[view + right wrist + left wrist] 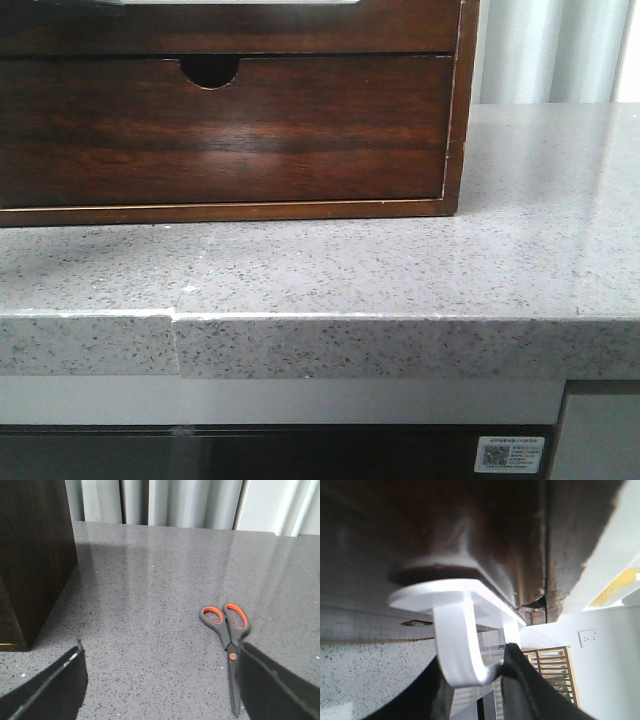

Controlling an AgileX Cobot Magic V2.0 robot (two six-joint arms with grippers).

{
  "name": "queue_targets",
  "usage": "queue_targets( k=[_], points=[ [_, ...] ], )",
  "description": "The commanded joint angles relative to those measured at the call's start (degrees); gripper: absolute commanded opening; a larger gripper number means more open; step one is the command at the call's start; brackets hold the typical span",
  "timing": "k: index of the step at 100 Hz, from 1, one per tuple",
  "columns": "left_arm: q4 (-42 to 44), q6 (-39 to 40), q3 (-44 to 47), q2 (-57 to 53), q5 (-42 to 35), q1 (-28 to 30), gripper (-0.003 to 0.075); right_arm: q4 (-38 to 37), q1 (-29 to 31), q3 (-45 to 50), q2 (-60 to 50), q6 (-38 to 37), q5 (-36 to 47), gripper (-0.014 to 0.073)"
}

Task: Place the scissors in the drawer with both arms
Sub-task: 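Pull the drawer out toward the robot with the left gripper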

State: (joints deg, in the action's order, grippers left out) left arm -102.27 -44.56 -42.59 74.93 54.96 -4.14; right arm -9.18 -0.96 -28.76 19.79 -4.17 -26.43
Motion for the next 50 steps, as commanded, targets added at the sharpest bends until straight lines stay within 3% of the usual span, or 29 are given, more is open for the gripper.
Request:
queue_targets(
  k=[1,25,50],
  points=[
    [-4.8,-2.7,-2.5,-1.5,1.6,0.0,0.0024,-0.3,0.3,-2.0,0.9,0.2,4.5,0.0549],
    [-4.8,-2.5,-2.1,-2.5,5.8,0.0,0.0006,-0.3,0.3,-2.0,0.9,0.2,4.5,0.0549],
    [-4.8,-1.9,4.8,-9.9,6.1,0.0,0.0006,-0.3,0.3,-2.0,0.9,0.2,4.5,0.0549]
  ],
)
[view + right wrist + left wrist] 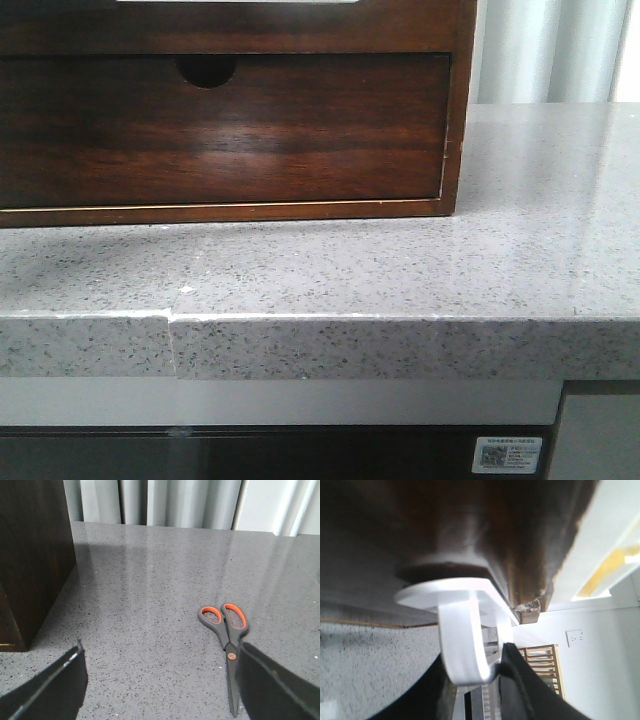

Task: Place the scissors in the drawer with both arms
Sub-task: 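Pull the drawer out toward the robot with the left gripper, then lower the open right gripper over the grey-orange scissors and grasp them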

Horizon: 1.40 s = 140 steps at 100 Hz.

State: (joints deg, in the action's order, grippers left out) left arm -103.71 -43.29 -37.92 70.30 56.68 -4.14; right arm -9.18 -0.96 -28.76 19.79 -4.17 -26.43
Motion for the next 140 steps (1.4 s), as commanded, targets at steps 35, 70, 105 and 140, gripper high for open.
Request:
queue_targets(
  k=[35,70,105,140],
  points=[
    [-3.3,-2.0,11.6,-21.7,4.6,0.0,0.0006,-0.3,0.3,-2.0,0.9,0.2,4.5,0.0549],
    [-2.7,1.4,18.1,-35.1,3.4,0.0,0.0006,-0.3,0.3,-2.0,0.9,0.2,4.5,0.0549],
    [-0.7,1.4,18.1,-36.0,1.1,0.0,0.0255,-0.4,0.3,-2.0,0.9,0.2,4.5,0.0549],
    [7.4,1.4,17.8,-36.3,0.6,0.0,0.0438,-3.1,0.3,-4.7,1.8,0.2,-2.4,0.0546]
  ],
)
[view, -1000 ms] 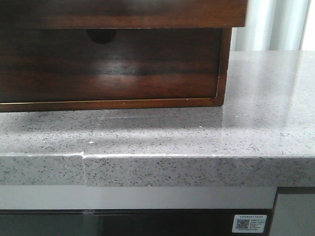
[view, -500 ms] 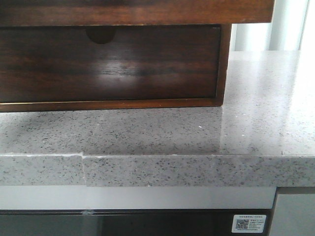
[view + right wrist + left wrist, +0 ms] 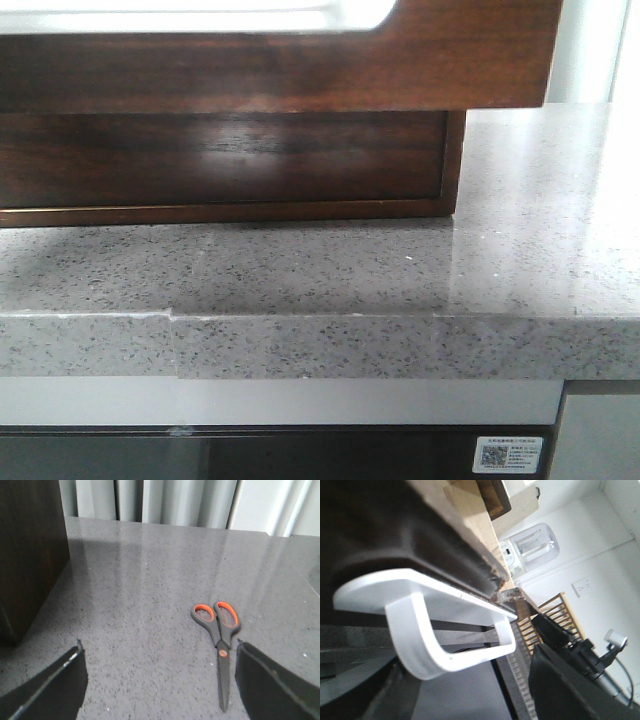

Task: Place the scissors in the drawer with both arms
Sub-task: 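Lower the open right gripper over the grey-orange scissors and grasp them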

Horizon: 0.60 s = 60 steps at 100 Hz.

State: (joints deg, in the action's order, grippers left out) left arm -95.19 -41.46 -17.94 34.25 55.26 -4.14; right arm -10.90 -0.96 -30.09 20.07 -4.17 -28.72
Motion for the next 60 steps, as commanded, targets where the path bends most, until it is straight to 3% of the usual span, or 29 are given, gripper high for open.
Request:
queue_targets(
  k=[1,35,60],
  points=[
    [-0.6,-0.4,-2.4,-0.3,1.9,0.0,0.0438,-1.3,0.3,-3.6,1.7,0.2,-0.5,0.0546],
    [26.6,11.0,-10.2,-2.1,1.2,0.0,0.0438,-1.9,0.3,-13.2,10.1,-3.6,-13.5,0.0546],
    [62.2,28.1,-21.2,-10.8,3.0,0.0,0.0438,-8.1,1.5,-16.8,18.3,-10.1,-19.0,0.0546]
  ],
)
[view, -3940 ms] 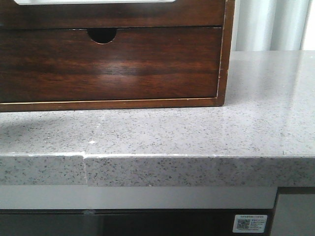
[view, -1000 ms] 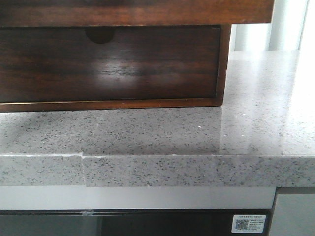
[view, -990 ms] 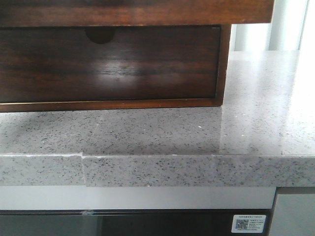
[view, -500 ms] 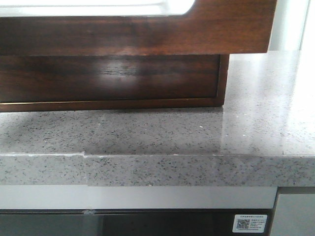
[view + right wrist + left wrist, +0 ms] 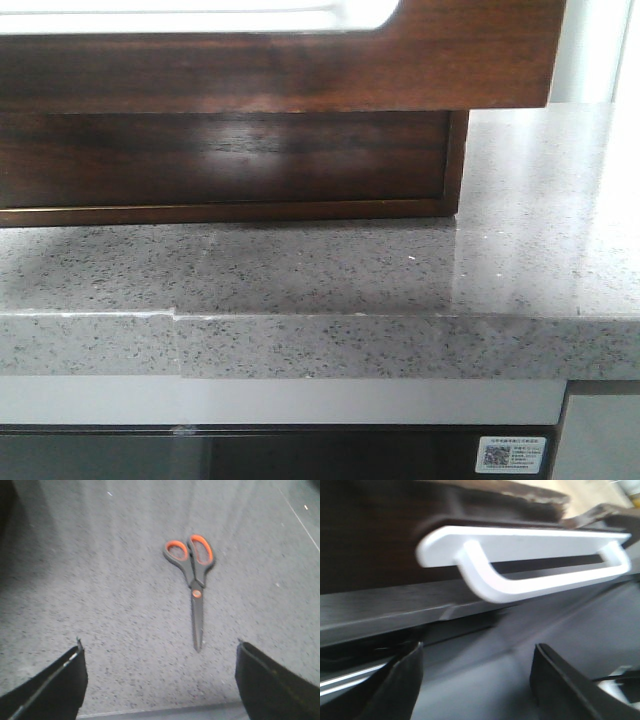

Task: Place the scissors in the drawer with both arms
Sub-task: 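Lower the open right gripper over the grey-orange scissors and grasp them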

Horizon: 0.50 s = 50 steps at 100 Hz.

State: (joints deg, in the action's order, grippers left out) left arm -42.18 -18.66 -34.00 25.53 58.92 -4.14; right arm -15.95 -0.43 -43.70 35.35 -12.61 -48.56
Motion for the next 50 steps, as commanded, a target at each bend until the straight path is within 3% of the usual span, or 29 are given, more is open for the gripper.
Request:
queue_targets(
  k=[1,11,34,50],
  points=[
    [10.7,5.5,-5.4,-2.4,-0.4,0.0,0.0438,-3.0,1.2,-3.4,3.3,-1.8,0.5,0.0546],
    [17.0,5.9,-8.5,-3.4,-0.6,-0.2,0.0437,-2.9,2.8,-5.6,7.5,-2.7,-1.5,0.0546],
    [21.2,4.0,-9.8,-2.4,-5.1,-4.8,0.0437,-1.1,7.9,-12.3,18.7,-2.4,-5.2,0.0546],
    [20.4,-0.5,-9.8,0.3,-9.0,-5.9,0.0437,5.3,13.4,-16.3,26.3,4.5,-6.4,0.0546]
  ],
)
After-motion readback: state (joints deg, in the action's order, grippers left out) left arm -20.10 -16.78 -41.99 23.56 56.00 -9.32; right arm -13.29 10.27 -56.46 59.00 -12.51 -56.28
